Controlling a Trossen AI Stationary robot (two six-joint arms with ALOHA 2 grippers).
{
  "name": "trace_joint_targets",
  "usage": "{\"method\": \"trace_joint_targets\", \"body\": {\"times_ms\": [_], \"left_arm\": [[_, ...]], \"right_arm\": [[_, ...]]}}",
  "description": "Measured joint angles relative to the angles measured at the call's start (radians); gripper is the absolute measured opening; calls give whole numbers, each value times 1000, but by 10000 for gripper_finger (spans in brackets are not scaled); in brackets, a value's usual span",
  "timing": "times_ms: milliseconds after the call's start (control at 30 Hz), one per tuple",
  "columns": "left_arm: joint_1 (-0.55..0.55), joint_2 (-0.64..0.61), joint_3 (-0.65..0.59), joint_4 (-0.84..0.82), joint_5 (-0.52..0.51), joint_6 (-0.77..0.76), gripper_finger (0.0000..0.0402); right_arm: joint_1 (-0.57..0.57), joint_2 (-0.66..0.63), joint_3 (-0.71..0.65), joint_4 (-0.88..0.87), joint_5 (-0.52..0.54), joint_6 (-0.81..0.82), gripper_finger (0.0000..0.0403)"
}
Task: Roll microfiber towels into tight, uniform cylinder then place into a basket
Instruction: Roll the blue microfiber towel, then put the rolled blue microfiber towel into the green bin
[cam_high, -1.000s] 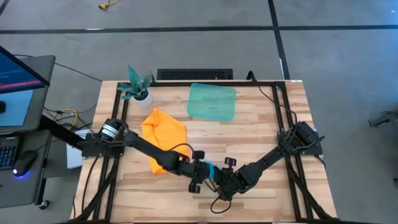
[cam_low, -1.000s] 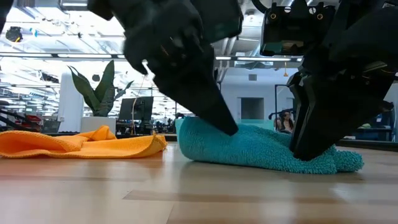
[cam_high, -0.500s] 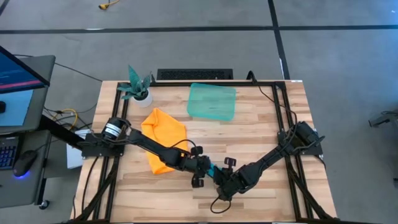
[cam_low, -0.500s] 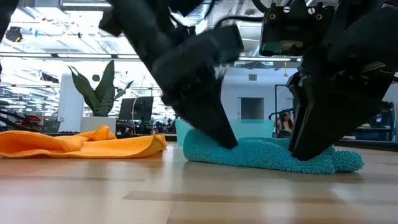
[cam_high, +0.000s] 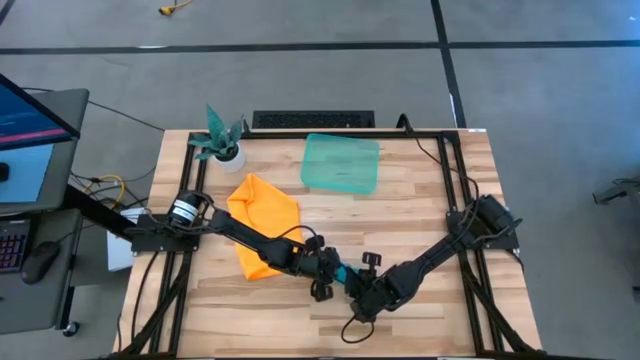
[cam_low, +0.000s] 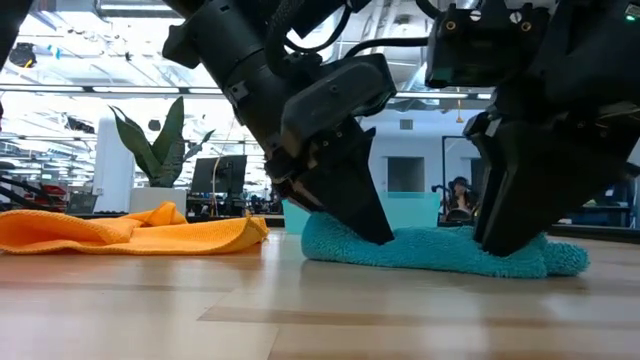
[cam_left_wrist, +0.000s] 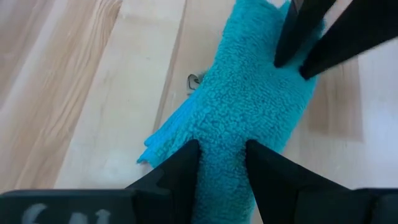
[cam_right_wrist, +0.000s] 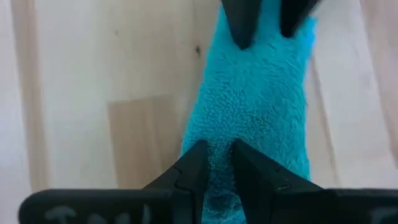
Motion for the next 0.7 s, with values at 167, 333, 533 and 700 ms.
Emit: {"method": "trace_joint_targets", "body": {"times_ms": [167,333,533,700], "left_arm": [[-14,1,0,-1,-4,-95,130],[-29,1,-2,-6,-15,-148,130],[-31,1,-3,-4,-21,-169,130],[-32,1,-3,-2,-30,-182,130]], "right_arm": [[2,-51,-1,-91,-13,0,102],[3,-90,-1,-178,-14,0,102],[3,-165,-1,-261,8,0,102],[35,-299,1,-351,185,4,102]]}}
